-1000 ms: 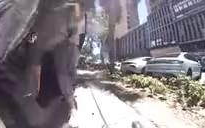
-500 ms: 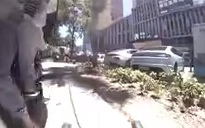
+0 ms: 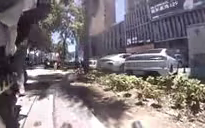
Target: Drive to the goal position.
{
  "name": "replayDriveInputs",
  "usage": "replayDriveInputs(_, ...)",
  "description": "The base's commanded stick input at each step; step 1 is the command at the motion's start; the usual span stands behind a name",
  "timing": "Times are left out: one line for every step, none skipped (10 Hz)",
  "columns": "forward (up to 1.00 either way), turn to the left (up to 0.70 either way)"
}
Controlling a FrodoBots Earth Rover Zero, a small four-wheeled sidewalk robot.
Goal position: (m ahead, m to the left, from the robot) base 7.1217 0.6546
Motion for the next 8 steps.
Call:
replayDriveInputs(0.0,0.45)
replayDriveInputs(0.0,0.45)
replayDriveInputs(0.0,0.45)
replayDriveInputs(0.0,0.45)
replayDriveInputs(0.0,0.45)
replayDriveInputs(0.0,0.45)
replayDriveInputs(0.0,0.45)
replayDriveInputs(0.0,0.45)
